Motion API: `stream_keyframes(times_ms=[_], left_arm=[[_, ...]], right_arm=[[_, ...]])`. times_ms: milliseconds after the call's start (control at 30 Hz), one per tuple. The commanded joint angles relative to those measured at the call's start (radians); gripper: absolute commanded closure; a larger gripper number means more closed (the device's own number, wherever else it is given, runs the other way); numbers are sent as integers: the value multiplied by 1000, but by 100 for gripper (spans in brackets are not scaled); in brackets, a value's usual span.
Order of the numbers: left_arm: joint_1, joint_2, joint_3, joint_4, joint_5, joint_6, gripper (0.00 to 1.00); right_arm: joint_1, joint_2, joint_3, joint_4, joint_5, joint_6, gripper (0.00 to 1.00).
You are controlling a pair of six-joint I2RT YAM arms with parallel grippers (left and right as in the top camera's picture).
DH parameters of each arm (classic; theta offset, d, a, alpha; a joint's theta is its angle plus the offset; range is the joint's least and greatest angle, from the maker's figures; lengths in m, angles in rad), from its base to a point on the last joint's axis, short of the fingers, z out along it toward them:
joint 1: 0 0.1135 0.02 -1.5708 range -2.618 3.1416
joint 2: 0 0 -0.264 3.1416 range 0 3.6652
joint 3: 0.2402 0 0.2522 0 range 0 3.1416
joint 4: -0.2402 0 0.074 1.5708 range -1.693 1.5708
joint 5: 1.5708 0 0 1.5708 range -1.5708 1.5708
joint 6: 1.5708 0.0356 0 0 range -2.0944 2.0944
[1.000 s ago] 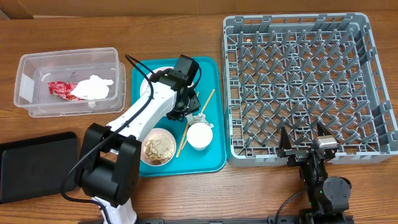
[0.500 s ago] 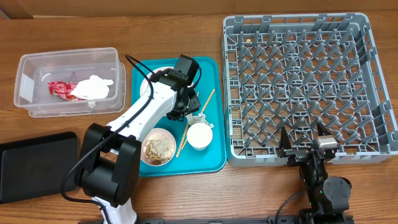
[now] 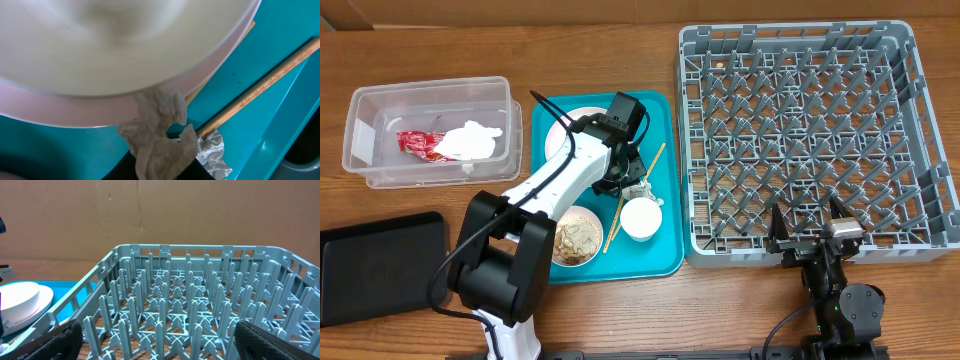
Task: Sort waste into correct bins and load items into the dishwasher
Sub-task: 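Lower the left gripper and grasp the small crumpled tissue, then carry the small tissue left and release it into the clear bin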
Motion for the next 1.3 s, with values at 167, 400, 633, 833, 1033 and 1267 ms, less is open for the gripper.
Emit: stream_keyframes(times_ms=[167, 400, 633, 833, 1033, 1267], left_arm=[[-5, 6, -3, -1, -8, -2, 96], [-5, -24, 68, -80, -9, 17, 96], [-1, -55, 268, -212, -9, 121, 96], [58, -55, 429, -320, -13, 197, 96], [208, -55, 524, -382, -43, 227, 96], [453, -55, 545, -386, -44, 227, 96]], right_arm=[[-4, -10, -11, 5, -3, -1, 0], [-4, -10, -11, 5, -3, -1, 0], [-4, -10, -11, 5, -3, -1, 0], [-4, -10, -11, 5, -3, -1, 0], [-4, -10, -11, 5, -3, -1, 0], [-4, -10, -11, 5, -3, -1, 0]])
